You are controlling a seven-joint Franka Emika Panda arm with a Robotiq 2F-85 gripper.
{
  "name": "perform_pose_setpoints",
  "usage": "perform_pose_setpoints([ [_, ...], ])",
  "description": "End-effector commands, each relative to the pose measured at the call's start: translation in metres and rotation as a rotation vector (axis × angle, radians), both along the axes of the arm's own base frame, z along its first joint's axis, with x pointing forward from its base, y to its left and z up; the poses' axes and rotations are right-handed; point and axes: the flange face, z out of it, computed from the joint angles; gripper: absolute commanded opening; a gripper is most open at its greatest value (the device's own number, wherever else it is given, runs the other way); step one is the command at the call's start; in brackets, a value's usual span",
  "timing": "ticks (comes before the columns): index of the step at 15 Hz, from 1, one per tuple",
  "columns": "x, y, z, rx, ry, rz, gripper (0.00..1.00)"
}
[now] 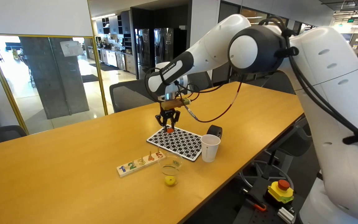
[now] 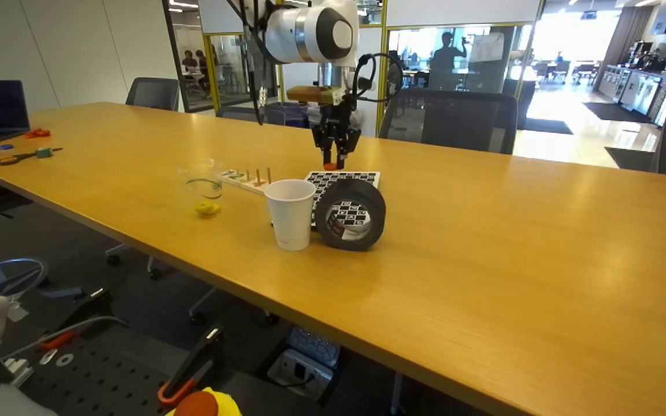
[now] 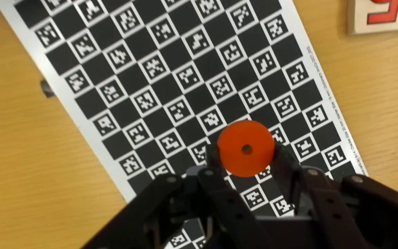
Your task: Pick up the orange and yellow objects from the table and put them in the two cups
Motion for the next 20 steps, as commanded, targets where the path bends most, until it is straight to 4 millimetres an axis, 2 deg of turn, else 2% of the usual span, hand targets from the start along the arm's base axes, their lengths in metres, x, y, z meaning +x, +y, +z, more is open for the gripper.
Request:
perform_pose_setpoints([
  [1,-0.055,-0.004,0.033,0.012,-0.008,-0.035,0.20],
  [7,-0.136,0.006,0.055,0.016,0.014,-0.041,0.20],
  [13,-0.234,0.019,0.063,0.019,0.031,-0.081,0.20],
  [17,-0.271,0.023,0.070,0.016,0.017,-0.110,0.20],
  [20,-0.277,0.026,0.075,-0.012,-0.052,-0.165,0.20],
])
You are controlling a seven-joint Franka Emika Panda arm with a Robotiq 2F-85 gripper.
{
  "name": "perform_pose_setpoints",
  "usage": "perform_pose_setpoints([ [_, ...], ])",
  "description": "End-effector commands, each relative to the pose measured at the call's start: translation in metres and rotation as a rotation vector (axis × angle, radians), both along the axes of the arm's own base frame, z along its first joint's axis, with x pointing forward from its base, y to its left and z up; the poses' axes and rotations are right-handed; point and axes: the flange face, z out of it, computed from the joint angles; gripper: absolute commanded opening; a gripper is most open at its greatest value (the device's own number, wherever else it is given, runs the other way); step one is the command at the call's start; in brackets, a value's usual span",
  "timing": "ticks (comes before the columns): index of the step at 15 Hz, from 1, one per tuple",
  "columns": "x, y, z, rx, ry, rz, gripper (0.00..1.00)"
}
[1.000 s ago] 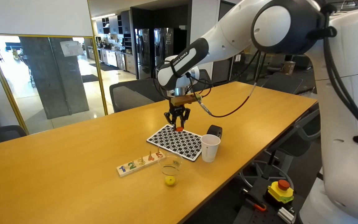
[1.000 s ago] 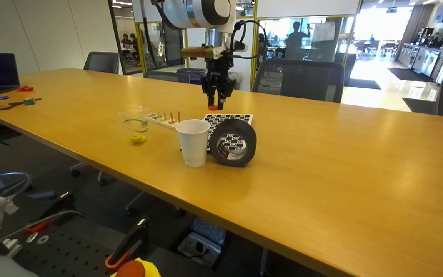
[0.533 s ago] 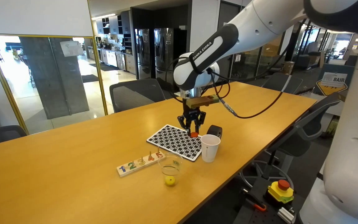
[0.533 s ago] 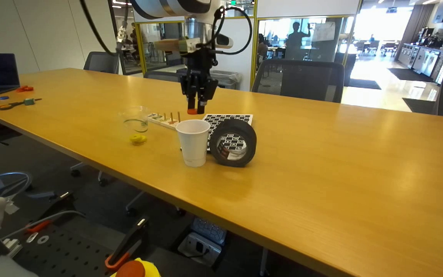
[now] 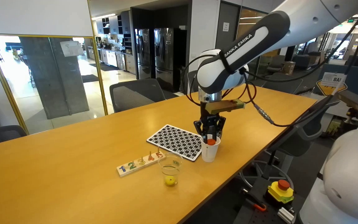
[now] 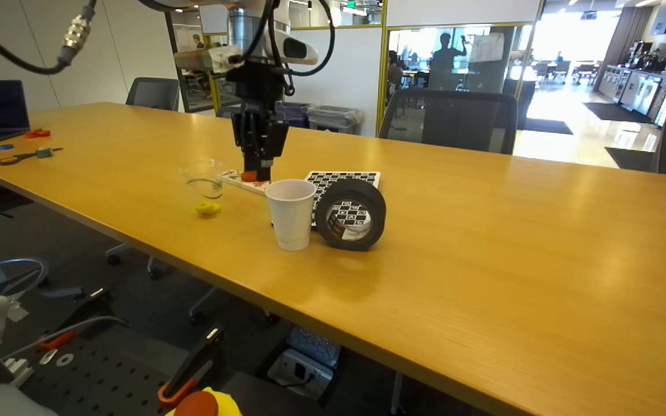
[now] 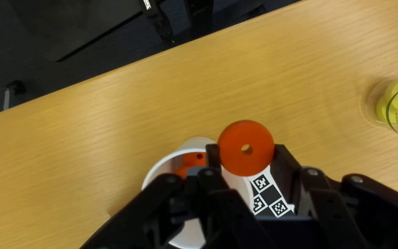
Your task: Pick up the orange and yellow objects from the table and put them in the two cups
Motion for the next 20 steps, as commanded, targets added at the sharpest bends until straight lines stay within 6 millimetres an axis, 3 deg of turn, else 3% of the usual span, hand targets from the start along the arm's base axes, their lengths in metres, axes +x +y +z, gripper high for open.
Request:
perform_pose_setpoints([
  [1,-0.013,0.004,0.011,-0.066,-0.101,-0.062,0.20],
  [7,-0.001,0.010,0.001,-0.179,-0.150,-0.169,0.20],
  [18,0.007,-0.016,-0.019,-0.222,-0.138,-0.320,0.21],
  [19,0.008,-0.017,-0.021,-0.221,-0.137,-0.327,0.67],
  [20,0.008,-0.018,-0.021,-0.221,-0.140,-0.337,0.69],
])
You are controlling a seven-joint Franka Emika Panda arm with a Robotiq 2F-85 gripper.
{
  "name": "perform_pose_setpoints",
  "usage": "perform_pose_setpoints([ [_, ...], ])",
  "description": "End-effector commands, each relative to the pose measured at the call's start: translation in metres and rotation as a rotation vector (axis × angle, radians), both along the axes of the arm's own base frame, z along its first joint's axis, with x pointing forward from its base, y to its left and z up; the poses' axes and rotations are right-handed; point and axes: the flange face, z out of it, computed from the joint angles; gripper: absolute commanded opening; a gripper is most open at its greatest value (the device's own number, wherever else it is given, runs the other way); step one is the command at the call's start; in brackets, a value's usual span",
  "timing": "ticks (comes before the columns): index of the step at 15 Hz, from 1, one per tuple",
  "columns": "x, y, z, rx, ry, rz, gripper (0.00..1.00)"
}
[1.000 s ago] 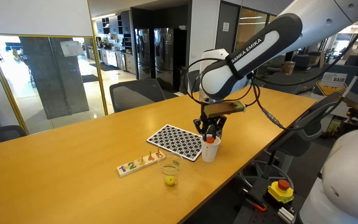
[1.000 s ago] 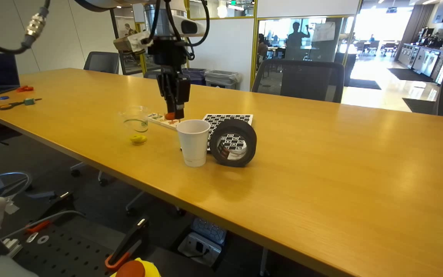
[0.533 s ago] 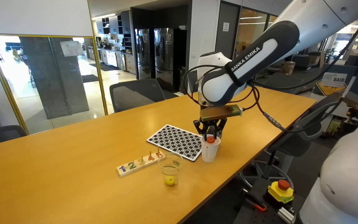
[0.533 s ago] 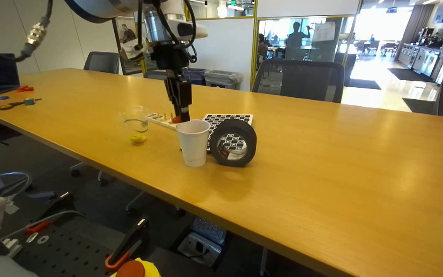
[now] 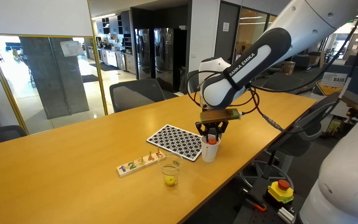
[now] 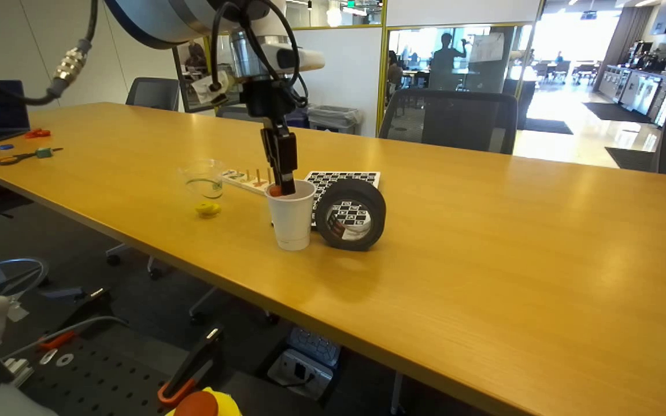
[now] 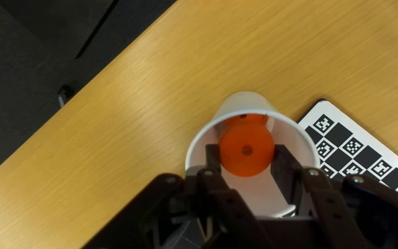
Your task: Pick up the orange and yellow objects from the table and put them in the two cups
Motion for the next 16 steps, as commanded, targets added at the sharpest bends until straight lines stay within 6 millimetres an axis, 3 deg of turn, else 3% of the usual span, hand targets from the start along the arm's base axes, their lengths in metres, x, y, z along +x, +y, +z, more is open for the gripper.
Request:
perform_pose_setpoints([
  [1,0.008,-0.005,0.002,-0.019,-0.030,-0.033,0.74],
  [4,0.007,-0.006,0.009,-0.023,-0.052,-0.049,0.97],
  [5,0.006,-0.007,0.012,-0.025,-0.062,-0.053,1.00],
  [9,-0.008,-0.004,0.035,-0.046,-0.044,0.024,1.00],
  [16,-0.068,0.011,0.111,0.003,-0.014,0.348,1.00],
])
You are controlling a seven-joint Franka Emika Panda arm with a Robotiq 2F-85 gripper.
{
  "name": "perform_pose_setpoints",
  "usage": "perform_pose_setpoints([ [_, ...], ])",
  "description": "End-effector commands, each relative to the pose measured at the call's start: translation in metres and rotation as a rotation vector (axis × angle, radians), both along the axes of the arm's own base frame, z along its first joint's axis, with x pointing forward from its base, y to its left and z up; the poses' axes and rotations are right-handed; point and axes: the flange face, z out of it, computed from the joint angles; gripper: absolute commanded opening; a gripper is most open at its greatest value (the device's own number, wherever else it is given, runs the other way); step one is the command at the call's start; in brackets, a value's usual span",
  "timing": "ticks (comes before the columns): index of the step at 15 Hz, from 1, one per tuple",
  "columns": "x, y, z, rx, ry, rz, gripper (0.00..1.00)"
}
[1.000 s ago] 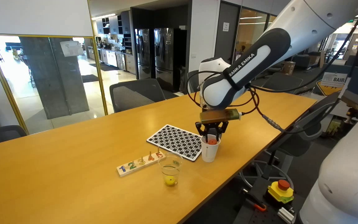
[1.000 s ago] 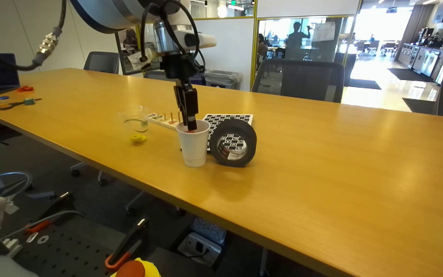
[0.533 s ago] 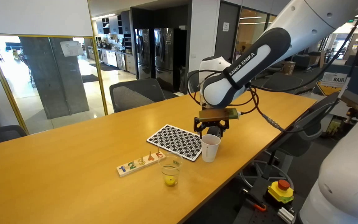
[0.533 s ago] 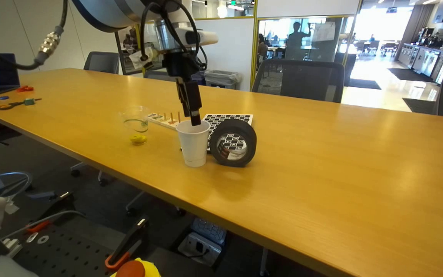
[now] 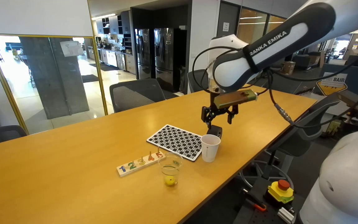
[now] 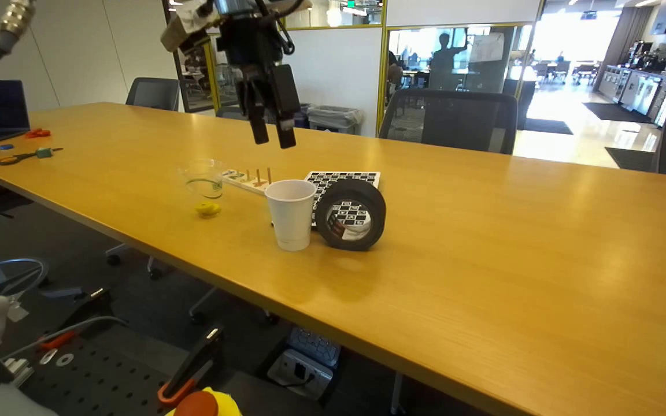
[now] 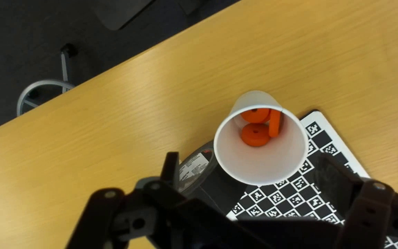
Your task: Pick up the orange and yellow objects from the table and put them in the two cups
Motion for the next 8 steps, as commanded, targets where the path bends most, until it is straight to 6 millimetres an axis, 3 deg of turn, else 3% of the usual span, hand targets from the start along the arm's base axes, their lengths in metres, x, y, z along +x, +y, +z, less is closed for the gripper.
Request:
perform_pose_setpoints([
  [1,-0.043,0.012,0.045,0.045,-0.004,0.152,1.00],
  [5,-0.076,0.023,0.085,0.045,0.011,0.224,1.00],
  [8,-0.088,0.026,0.099,0.057,-0.004,0.251,1.00],
])
